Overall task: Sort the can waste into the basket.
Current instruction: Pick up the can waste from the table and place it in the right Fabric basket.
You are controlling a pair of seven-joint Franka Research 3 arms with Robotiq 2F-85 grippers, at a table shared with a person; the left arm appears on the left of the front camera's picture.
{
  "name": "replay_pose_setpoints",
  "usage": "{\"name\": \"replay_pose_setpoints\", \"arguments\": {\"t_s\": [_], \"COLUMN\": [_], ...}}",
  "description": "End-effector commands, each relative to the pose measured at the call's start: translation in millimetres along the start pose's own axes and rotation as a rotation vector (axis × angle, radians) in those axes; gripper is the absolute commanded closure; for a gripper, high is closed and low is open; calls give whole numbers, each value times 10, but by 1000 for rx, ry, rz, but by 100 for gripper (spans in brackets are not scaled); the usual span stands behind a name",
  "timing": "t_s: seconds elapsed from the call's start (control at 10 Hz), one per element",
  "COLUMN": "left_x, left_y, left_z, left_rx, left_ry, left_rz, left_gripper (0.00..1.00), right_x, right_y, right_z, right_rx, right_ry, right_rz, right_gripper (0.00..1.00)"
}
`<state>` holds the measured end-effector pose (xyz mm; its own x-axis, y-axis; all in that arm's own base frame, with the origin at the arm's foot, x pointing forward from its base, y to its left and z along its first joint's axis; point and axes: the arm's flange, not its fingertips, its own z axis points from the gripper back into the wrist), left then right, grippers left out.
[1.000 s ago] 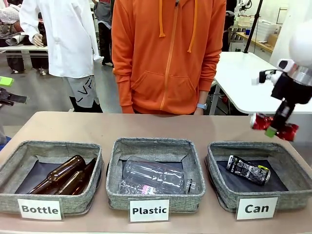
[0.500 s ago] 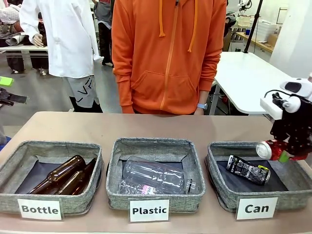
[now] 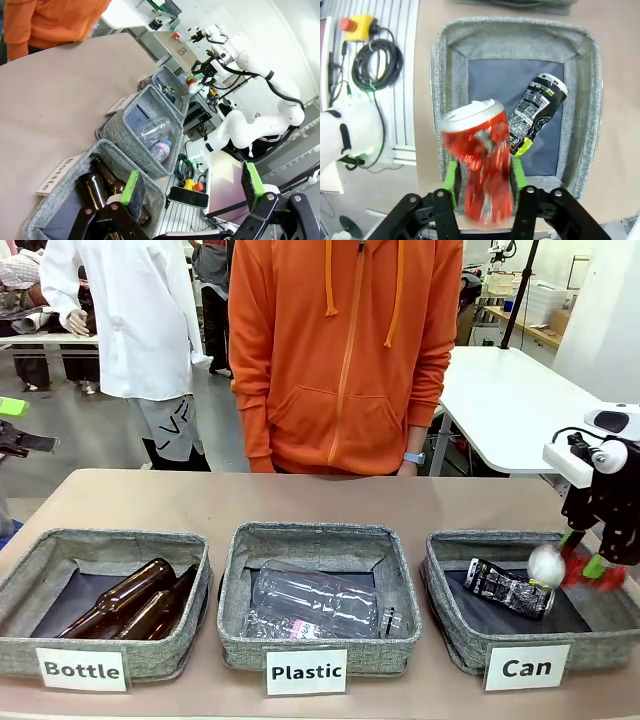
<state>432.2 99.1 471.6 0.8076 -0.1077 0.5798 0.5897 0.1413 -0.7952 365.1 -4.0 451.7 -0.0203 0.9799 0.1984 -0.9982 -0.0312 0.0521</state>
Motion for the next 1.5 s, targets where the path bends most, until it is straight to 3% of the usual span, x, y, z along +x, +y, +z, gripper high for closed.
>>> {"name": "replay_pose_setpoints", "arguments": {"t_s": [0.0,0.4,0.6,0.7,0.8,0.9,1.0,1.1,1.2,1.4], "left_x": [-1,-1,-1,-1,-1,-1,-1,-1,-1,-1], "left_y": [-30,-30,-30,-30,-30,-30,-30,-30,-30,-30], "left_z": [-1,-1,-1,-1,-1,-1,-1,-1,-1,-1], "left_rx": [6,6,6,6,6,6,6,6,6,6], "left_ry": [5,5,5,5,5,5,5,5,5,5], "left_rz": [3,3,3,3,3,3,3,3,3,3], "left_gripper": [0,0,0,0,0,0,0,0,0,0], "right_x": [-33,-80,-87,-136,-191,-230,-307,-444,-595,-806], "right_y": [-45,-42,-55,-93,-163,-299,-408,-527,-603,-656], "right_z": [11,-15,-20,31,130,298,368,392,366,224], "right_rx": [-25,-23,-12,24,117,290,428,578,651,627], "right_ry": [-8,-29,-81,-224,-450,-805,-1004,-1176,-1356,-1638], "right_rz": [6,-29,-120,-306,-545,-938,-1134,-1235,-1311,-1440], "right_gripper": [0,0,0,0,0,0,0,0,0,0]}}
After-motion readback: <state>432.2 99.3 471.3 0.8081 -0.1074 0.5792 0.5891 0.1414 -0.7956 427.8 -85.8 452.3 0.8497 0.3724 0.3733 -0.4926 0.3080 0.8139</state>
